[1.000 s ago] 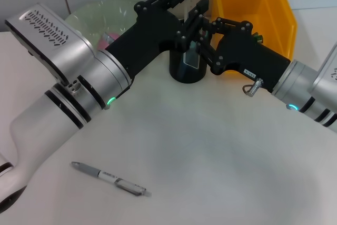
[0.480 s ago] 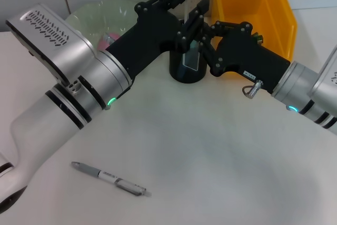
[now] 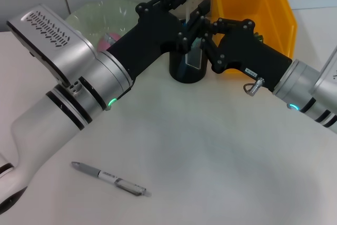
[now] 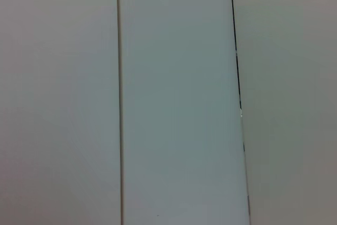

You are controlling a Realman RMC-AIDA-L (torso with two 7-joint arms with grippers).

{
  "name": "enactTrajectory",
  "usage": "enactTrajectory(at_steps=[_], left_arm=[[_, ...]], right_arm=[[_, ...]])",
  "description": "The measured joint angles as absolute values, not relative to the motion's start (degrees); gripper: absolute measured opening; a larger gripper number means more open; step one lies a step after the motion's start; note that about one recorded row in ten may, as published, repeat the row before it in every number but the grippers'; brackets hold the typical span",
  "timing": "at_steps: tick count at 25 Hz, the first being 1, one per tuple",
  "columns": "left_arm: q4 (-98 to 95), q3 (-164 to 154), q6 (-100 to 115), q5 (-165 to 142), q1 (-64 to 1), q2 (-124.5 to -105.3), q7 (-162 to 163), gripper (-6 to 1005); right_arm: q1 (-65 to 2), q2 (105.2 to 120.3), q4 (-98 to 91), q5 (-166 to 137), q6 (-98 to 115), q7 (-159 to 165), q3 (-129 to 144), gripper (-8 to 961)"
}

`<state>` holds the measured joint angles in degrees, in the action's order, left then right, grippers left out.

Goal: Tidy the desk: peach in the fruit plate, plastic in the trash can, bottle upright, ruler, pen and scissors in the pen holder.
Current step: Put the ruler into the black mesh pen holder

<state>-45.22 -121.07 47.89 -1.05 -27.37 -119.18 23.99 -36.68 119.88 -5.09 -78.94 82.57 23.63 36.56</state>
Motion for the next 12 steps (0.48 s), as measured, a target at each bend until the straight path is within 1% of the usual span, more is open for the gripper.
enactTrajectory(at_steps=[2, 12], left_arm=[[-45.24, -121.10, 47.96, -1.05, -27.36, -119.18, 23.99, 391], [-45.39, -121.19, 48.55, -1.27, -27.33, -119.18, 23.99, 412]], right_arm=[[-36.50, 119.88, -5.09, -78.92, 83.07, 23.63, 36.56, 110], [-36.38, 119.73, -5.00, -77.90, 83.90, 24.65, 36.78, 6]])
